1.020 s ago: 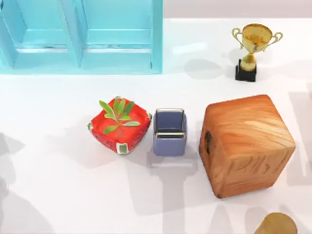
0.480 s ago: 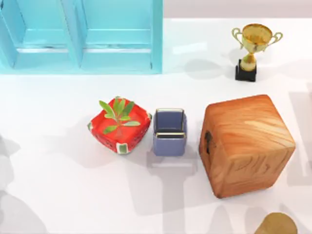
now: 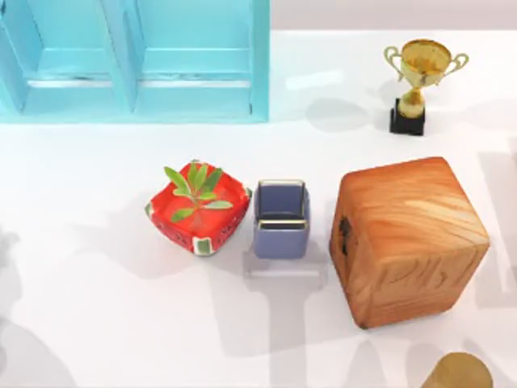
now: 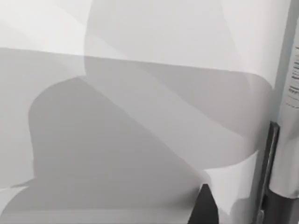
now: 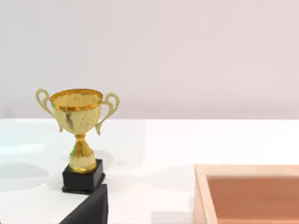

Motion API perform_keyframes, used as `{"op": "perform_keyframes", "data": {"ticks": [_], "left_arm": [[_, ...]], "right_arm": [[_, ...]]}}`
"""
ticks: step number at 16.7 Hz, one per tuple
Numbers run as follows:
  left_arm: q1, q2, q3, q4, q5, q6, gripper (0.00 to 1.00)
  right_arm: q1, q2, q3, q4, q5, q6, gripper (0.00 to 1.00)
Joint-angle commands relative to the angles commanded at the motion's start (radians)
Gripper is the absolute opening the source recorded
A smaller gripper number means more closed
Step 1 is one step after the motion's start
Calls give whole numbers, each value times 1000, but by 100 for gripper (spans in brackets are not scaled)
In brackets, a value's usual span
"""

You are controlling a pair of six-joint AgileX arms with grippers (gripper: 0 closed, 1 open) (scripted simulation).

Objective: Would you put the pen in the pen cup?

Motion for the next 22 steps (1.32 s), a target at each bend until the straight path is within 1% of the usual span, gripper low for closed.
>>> {"op": "perform_keyframes", "data": {"ticks": [3,4,11,12,14,16,19,22], "left_arm": [[0,0,0,0,0,0,2],[0,0,0,0,0,0,0],[0,0,0,0,0,0,0],[37,-122,-22,-164,9,65,0],[36,-130,-26,-177,10,73,0],[37,-166,-36,-230,13,100,0],[66,-259,-32,-389,17,155,0],[141,-350,5,-599,29,211,0]], "right_arm": [[0,0,0,0,0,0,100],[0,0,0,0,0,0,100],[0,0,0,0,0,0,100],[0,0,0,0,0,0,100],[0,0,0,0,0,0,100],[0,0,0,0,0,0,100],[0,0,0,0,0,0,100],[0,0,0,0,0,0,100]]}}
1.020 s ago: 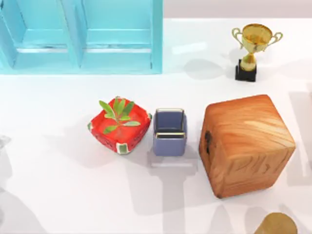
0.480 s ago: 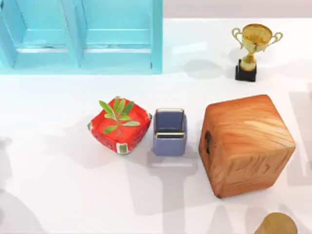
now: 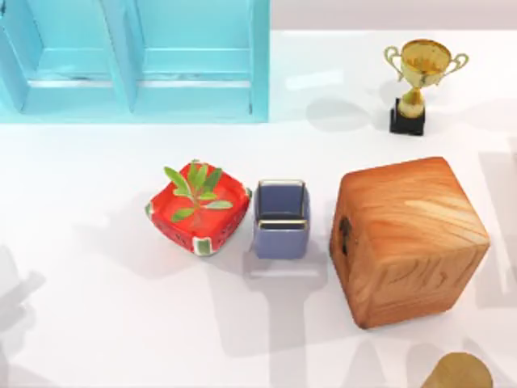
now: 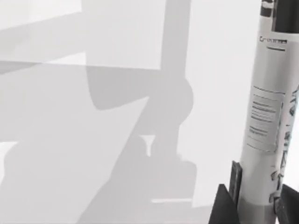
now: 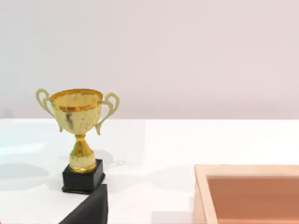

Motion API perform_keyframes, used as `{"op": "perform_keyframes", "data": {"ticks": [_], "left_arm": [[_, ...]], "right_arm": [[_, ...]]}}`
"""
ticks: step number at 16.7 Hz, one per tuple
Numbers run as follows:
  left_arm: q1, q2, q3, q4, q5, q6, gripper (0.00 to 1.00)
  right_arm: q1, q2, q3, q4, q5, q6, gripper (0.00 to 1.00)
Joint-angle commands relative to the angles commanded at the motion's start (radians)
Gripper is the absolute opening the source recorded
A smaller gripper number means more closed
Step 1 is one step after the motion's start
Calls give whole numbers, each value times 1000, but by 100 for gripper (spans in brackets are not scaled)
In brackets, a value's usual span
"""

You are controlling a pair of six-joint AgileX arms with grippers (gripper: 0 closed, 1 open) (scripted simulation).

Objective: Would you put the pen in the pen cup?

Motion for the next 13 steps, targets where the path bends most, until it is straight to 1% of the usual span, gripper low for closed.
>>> {"op": "perform_keyframes", "data": {"ticks": [3,6,10,13], "left_arm": [[85,-88,28,-194,21,53,0],[164,-190,32,-320,38,125,0],[263,-305,36,-391,44,242,0],[295,-356,26,-427,40,296,0]], "right_arm": [[0,0,0,0,0,0,100],[0,0,0,0,0,0,100],[0,0,0,0,0,0,100],[0,0,0,0,0,0,100]]}}
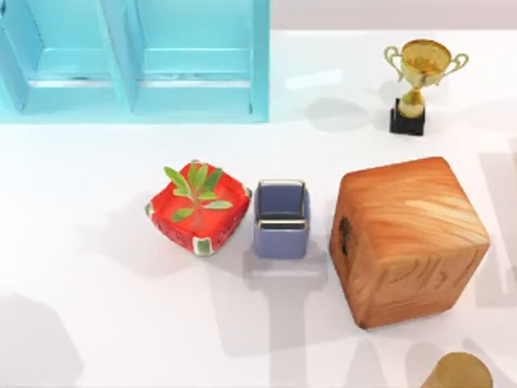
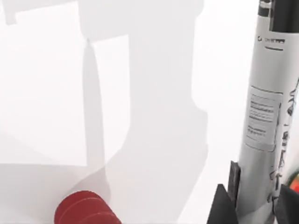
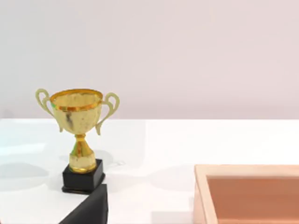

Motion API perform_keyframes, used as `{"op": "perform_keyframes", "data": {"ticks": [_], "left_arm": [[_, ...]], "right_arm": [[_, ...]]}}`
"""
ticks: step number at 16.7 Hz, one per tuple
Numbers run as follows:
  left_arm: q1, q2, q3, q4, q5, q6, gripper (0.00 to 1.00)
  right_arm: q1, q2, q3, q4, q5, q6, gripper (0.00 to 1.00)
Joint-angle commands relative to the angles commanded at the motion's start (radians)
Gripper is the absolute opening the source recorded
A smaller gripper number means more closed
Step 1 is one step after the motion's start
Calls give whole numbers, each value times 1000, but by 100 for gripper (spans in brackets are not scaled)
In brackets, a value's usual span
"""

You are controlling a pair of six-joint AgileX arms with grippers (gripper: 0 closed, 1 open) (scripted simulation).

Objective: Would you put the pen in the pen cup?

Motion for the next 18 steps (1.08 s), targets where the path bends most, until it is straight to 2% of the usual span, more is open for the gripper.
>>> {"op": "perform_keyframes", "data": {"ticks": [6,8,10,12,14,16,18], "left_arm": [[-7,8,4,8,-12,4,0],[-30,35,17,50,-63,13,0],[-83,83,39,128,-155,29,0],[-171,145,69,241,-288,48,0],[-294,215,105,387,-460,68,0],[-446,292,143,559,-673,88,0],[-628,371,174,746,-921,106,0]], "right_arm": [[0,0,0,0,0,0,100],[0,0,0,0,0,0,100],[0,0,0,0,0,0,100],[0,0,0,0,0,0,100],[0,0,0,0,0,0,100],[0,0,0,0,0,0,100],[0,0,0,0,0,0,100]]}}
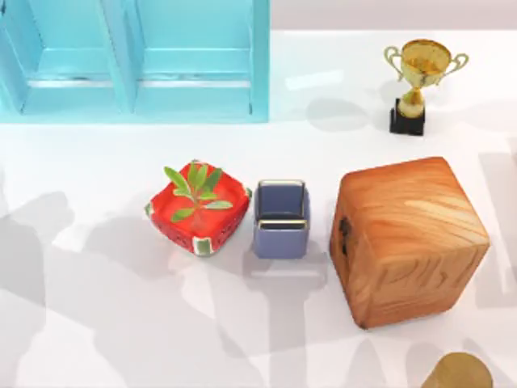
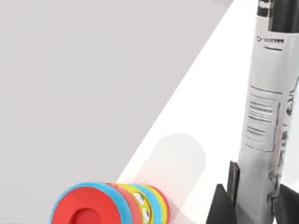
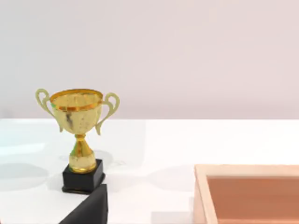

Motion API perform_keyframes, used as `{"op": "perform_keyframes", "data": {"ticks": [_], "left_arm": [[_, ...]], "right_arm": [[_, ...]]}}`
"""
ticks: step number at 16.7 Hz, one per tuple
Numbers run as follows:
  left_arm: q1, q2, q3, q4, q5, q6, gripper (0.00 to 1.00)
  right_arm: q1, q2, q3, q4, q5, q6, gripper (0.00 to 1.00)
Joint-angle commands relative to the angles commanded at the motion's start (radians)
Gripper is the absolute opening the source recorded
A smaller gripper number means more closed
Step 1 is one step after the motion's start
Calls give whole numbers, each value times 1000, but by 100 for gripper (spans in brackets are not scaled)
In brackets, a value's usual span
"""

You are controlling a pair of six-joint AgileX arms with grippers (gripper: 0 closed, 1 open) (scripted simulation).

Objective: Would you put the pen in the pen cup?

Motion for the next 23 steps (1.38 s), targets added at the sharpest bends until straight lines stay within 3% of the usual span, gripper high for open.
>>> {"op": "perform_keyframes", "data": {"ticks": [4,6,9,11,14,16,22,23], "left_arm": [[-438,147,40,404,-521,28,0],[-669,216,47,604,-739,38,0],[-984,309,60,885,-995,41,0],[-1158,363,71,1045,-1118,38,0],[-1349,423,83,1228,-1233,26,0],[-1427,445,83,1302,-1262,18,0],[-1470,455,80,1342,-1267,12,0],[-1466,479,121,1307,-1214,15,0]], "right_arm": [[0,0,0,0,0,0,100],[0,0,0,0,0,0,100],[0,0,0,0,0,0,100],[0,0,0,0,0,0,100],[0,0,0,0,0,0,100],[0,0,0,0,0,0,100],[0,0,0,0,0,0,100],[0,0,0,0,0,0,100]]}}
